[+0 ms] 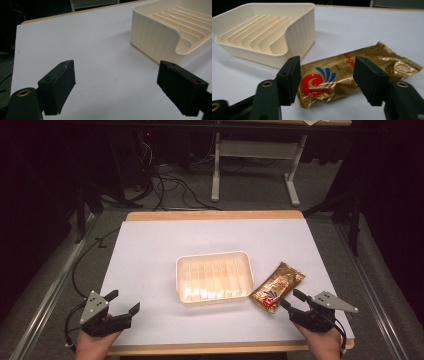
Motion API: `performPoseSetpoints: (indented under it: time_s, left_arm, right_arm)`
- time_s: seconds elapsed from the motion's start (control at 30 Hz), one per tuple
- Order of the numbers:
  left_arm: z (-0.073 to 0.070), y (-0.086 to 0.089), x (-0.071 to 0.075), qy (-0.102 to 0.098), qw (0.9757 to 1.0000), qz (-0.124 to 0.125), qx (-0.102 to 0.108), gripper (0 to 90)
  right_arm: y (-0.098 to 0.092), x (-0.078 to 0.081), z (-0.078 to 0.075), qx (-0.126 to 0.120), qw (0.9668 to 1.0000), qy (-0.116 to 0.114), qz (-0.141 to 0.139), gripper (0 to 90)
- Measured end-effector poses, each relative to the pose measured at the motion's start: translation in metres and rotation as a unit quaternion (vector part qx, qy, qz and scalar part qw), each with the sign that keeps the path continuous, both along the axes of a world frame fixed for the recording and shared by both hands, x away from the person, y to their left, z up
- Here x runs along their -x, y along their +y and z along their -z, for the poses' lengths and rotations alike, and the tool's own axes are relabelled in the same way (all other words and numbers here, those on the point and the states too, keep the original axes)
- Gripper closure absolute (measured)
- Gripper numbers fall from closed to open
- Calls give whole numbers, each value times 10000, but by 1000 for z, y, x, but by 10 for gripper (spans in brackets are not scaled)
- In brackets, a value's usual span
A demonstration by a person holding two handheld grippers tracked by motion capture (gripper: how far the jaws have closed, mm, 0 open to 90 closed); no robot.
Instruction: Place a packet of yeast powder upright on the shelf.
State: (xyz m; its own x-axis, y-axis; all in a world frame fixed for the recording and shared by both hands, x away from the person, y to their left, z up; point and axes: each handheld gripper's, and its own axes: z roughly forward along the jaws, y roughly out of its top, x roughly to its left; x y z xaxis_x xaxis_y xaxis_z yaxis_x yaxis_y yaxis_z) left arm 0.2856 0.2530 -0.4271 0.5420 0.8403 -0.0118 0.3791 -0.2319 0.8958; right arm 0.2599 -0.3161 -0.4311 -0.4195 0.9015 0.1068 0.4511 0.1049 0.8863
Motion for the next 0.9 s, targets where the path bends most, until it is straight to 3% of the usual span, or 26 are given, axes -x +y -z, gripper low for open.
performPoseSetpoints:
  time_s: [0.3, 0.5, 0.7, 0.9]
  left_arm:
    - [-1, -7, -8, -15, 9999, 129, -3, 157]
    - [-2, -2, -5, -36, 10000, 75, 3, 157]
    - [-3, 5, 0, -74, 10000, -36, 27, 158]
    - [-2, 8, 2, -58, 9999, -79, 26, 159]
  right_arm:
    - [6, 0, 15, 95, 9983, 562, -146, 487]
    - [16, -6, 24, 147, 9946, 956, -387, 512]
    - [28, -15, 33, 610, 9893, 1231, -497, 572]
    - [31, -23, 39, 854, 9852, 1396, -519, 646]
